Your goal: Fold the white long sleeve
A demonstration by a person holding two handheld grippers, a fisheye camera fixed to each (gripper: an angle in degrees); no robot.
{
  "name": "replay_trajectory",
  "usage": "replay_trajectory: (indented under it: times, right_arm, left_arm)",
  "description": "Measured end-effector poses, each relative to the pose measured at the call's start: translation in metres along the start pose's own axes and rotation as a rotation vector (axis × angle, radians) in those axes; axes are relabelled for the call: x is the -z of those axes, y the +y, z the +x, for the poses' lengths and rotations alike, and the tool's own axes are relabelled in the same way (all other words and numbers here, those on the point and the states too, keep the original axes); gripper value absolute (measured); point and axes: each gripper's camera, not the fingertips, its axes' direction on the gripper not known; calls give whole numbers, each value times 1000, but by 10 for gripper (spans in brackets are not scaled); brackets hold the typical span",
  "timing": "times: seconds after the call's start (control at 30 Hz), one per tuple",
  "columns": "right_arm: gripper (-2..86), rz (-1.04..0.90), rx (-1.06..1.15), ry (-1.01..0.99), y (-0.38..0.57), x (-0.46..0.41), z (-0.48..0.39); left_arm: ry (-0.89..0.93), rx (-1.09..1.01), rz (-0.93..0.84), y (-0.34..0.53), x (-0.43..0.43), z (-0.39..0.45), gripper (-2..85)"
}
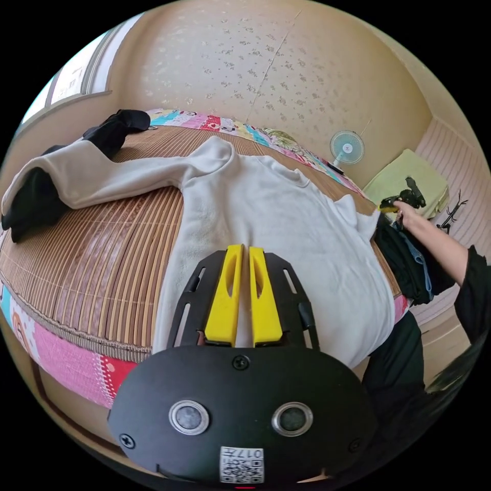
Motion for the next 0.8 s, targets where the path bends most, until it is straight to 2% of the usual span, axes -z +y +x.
replay_trajectory:
  times: [0.03,0.1,0.13,0.17,0.2,0.27,0.37,0.47,0.57,0.67,0.73,0.8]
  right_arm:
    - [31,73,79,10,9,17,-25]
    - [31,342,432,-16,84,77,-132]
    - [32,379,542,-43,109,87,-158]
    - [32,398,754,-109,161,97,-204]
    - [33,368,884,-151,212,96,-242]
    - [35,290,952,-156,276,77,-282]
    - [44,153,883,-172,331,45,-304]
    - [78,180,801,-155,350,57,-295]
    - [111,191,726,-340,347,87,-274]
    - [132,293,785,-532,344,116,-275]
    - [138,317,868,-544,343,118,-297]
    - [132,255,976,-511,345,94,-342]
  left_arm:
    - [6,2,0,1,0,-2,27]
    - [5,1,0,3,1,-7,23]
    - [3,0,0,3,2,-7,22]
    - [-1,-1,0,4,2,-9,21]
    - [-3,-2,0,5,3,-10,21]
    - [-3,-2,1,6,4,-12,22]
    - [1,0,1,7,6,-17,22]
    - [1,-1,3,9,7,-19,21]
    - [-5,-7,9,10,8,-20,20]
    - [-9,-10,12,11,9,-20,21]
    - [-10,-10,12,11,9,-20,22]
    - [-11,-10,13,11,10,-19,23]
